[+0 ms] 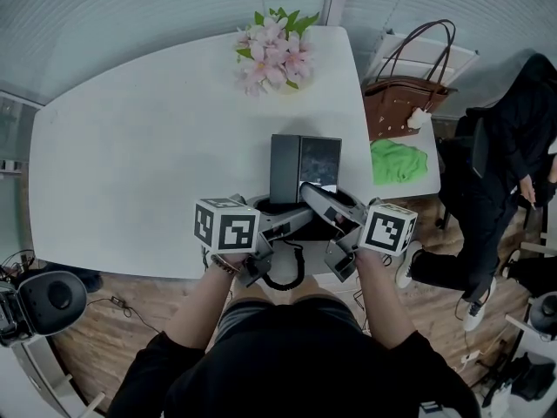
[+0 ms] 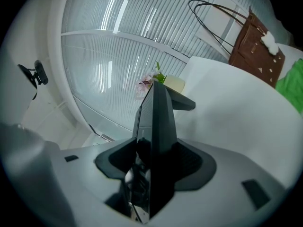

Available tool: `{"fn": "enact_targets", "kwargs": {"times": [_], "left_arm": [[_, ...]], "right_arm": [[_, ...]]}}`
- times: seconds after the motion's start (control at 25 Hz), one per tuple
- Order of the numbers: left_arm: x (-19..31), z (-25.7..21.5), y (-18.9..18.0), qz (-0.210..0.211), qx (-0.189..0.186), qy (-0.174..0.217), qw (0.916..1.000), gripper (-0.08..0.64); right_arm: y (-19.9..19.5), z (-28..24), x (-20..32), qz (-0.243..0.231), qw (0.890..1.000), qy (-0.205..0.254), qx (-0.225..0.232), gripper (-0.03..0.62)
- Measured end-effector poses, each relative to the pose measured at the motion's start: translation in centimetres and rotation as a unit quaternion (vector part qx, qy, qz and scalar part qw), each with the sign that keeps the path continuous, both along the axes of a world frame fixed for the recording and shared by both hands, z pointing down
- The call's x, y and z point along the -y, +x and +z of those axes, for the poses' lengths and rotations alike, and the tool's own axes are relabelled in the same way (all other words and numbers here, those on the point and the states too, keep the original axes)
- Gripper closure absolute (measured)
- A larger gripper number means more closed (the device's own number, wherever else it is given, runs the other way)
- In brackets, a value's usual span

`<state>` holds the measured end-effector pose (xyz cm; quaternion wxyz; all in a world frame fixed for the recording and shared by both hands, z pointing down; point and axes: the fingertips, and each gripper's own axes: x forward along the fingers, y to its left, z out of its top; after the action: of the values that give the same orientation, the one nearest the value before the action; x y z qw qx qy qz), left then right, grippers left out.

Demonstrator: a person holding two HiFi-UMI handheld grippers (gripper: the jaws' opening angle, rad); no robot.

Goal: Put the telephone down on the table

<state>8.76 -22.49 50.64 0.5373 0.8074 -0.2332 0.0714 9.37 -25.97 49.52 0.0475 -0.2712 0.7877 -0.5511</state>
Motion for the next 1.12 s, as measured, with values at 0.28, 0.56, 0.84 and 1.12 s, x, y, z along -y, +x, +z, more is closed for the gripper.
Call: {"fn": "enact_targets", "kwargs": {"times": [0.28, 0.56, 0.84, 1.12], "left_arm": [[-0.1, 0.3, 0.0, -0.003, 0.019, 0.003, 0.9998, 0.281], [-0.1, 0.5, -0.1, -0.001, 0.026, -0.006, 0.9996, 0.275], [-0.3, 0.9, -0.3, 0.003, 0.038, -0.016, 0.9992, 0.262], [-0.3, 1.1, -0.5, 0.008, 0.043, -0.021, 0.9988, 0.255]], "right_arm": [[0.0, 0.0, 0.0, 0.002, 1.000, 0.005, -0.019, 0.345], [-0.1, -0.1, 0.0, 0.003, 1.000, 0.006, -0.027, 0.345], [-0.2, 0.1, -0.1, -0.001, 0.999, 0.009, -0.040, 0.347], [-0.2, 0.3, -0.1, -0.001, 0.999, 0.013, -0.049, 0.345]]}}
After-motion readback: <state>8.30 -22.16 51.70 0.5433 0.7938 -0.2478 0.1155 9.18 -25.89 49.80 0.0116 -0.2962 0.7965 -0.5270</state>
